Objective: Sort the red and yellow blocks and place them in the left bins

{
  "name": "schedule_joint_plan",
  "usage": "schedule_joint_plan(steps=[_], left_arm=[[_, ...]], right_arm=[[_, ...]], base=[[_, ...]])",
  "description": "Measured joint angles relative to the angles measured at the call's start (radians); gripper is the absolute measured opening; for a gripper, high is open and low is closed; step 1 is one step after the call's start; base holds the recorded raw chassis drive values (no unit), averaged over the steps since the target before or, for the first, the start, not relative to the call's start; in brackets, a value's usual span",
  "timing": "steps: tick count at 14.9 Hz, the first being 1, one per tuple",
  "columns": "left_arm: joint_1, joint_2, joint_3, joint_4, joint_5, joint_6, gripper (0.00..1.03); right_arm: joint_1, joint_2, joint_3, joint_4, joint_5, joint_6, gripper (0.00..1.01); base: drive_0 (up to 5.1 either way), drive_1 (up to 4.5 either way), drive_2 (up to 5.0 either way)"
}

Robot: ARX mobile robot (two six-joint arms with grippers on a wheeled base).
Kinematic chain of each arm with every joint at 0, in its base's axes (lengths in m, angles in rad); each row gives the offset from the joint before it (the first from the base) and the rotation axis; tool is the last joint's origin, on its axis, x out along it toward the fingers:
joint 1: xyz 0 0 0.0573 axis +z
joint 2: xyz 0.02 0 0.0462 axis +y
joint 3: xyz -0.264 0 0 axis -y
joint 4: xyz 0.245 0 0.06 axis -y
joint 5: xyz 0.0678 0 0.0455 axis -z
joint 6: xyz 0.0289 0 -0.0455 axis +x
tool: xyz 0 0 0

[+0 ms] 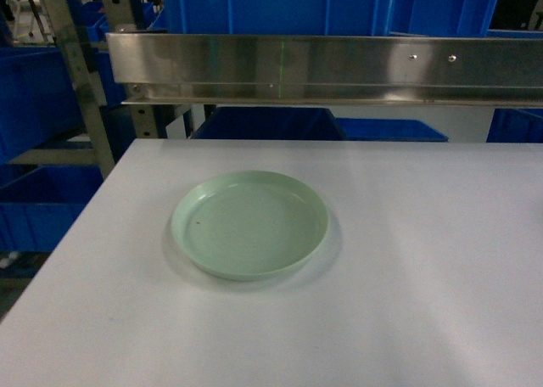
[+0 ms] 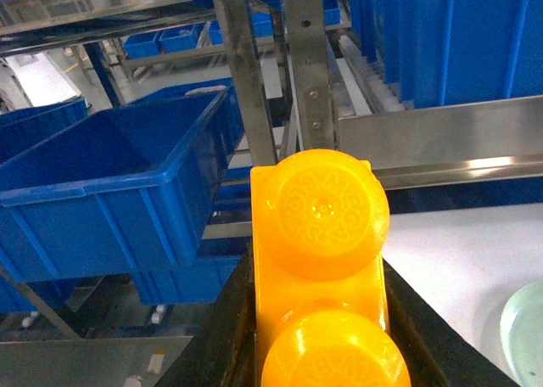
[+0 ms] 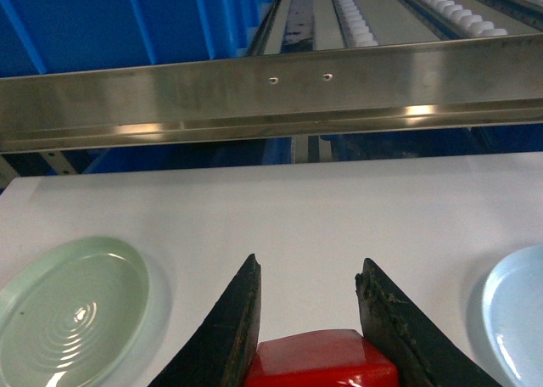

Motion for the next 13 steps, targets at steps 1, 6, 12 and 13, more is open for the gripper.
schedule_joint_plan(steps=[1,6,12,13], left_arm=[[0.001,0.000,0.000,0.001,-0.002,0.000,0.27],[0.000,0.000,-0.001,-0.002,0.000,0.000,0.27],[0.001,0.000,-0.001,0.002,-0.001,0.000,0.27],[0.001,0.000,-0.001,-0.004,-0.001,0.000,0.27]], right_arm=[[0.000,0.002,-0.001,0.002,-0.001,0.000,0.28],[0.000,0.002,-0.001,0.000,0.000,0.000,0.28],[0.000,0.002,-0.001,0.000,-0.001,0.000,0.28],[0.000,0.002,-0.001,-0.002,-0.001,0.000,0.28]], base=[[-4.9,2.47,2.5],[-4.9,2.47,2.5],[-5.0,1.76,2.9],[-5.0,1.04,3.4]])
